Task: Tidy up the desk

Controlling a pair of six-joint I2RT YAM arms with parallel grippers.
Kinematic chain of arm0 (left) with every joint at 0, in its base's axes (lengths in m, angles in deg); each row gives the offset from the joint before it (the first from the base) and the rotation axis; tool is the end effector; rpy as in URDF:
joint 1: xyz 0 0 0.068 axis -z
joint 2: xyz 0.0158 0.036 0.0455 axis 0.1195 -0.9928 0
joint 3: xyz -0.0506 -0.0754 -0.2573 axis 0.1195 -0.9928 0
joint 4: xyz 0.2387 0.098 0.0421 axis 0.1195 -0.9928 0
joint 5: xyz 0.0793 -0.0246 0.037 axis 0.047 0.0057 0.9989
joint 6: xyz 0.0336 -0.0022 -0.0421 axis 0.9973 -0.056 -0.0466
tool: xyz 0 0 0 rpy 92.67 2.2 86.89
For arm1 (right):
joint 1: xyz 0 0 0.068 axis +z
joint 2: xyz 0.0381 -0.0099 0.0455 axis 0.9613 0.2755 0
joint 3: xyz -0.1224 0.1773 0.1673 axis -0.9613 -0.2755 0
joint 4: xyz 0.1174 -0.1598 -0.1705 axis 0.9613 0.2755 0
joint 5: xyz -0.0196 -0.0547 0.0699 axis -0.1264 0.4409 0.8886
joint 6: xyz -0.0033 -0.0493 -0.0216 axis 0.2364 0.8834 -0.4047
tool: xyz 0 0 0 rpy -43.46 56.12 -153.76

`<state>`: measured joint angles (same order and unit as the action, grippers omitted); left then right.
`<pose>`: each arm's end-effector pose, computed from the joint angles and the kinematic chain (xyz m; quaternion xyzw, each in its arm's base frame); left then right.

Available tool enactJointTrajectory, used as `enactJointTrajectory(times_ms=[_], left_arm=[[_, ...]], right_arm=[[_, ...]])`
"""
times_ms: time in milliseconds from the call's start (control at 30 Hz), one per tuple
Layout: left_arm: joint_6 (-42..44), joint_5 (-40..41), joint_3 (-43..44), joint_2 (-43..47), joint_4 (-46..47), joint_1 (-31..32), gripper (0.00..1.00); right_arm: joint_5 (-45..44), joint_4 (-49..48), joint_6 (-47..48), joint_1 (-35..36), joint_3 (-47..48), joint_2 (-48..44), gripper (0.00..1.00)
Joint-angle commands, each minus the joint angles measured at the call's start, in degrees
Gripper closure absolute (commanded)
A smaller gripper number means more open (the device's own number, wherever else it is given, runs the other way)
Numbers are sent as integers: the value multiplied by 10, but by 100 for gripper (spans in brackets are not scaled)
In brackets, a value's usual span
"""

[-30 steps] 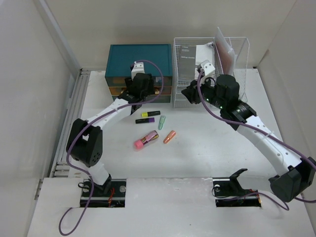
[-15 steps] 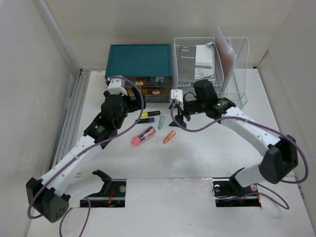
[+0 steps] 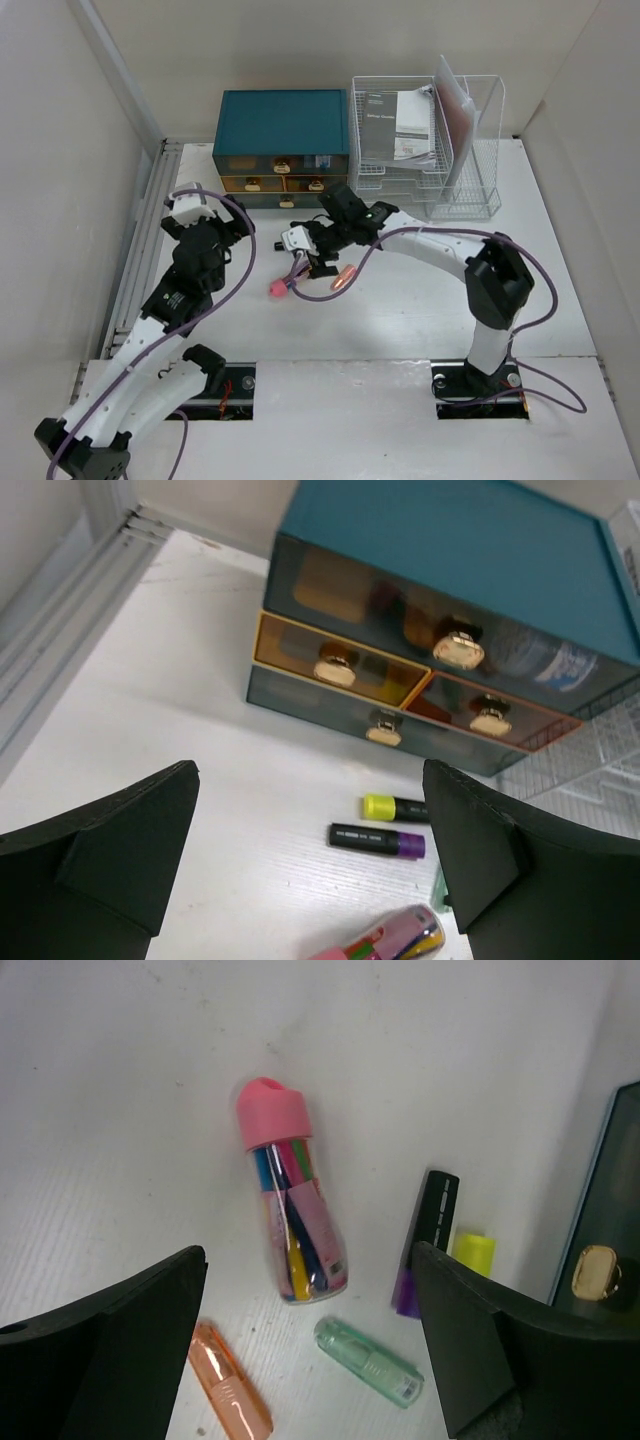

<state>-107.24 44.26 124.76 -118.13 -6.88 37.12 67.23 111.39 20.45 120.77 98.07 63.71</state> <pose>0.1538 -0.0666 0.3523 -0.1333 0.7097 -0.0803 0.6871 0.2542 0.3031 0.2573 -0.7746 0.4426 0.2786 0.3558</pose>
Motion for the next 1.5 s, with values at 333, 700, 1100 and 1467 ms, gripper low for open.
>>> enactJointTrajectory(times_ms=[333,700,1100,1467], left_arm=[[12,61,-16,75,15,0,7],[17,37,-16,75,20,0,7],[17,21,-21,52,26,0,8],[-30,-105,-5,-105,50,-37,24]], right_arm=[[-57,27,52,50,62,115,16],[-94,52,52,68,68,161,39],[-130,52,16,73,36,126,100],[-312,10,-282,67,69,-100,100]])
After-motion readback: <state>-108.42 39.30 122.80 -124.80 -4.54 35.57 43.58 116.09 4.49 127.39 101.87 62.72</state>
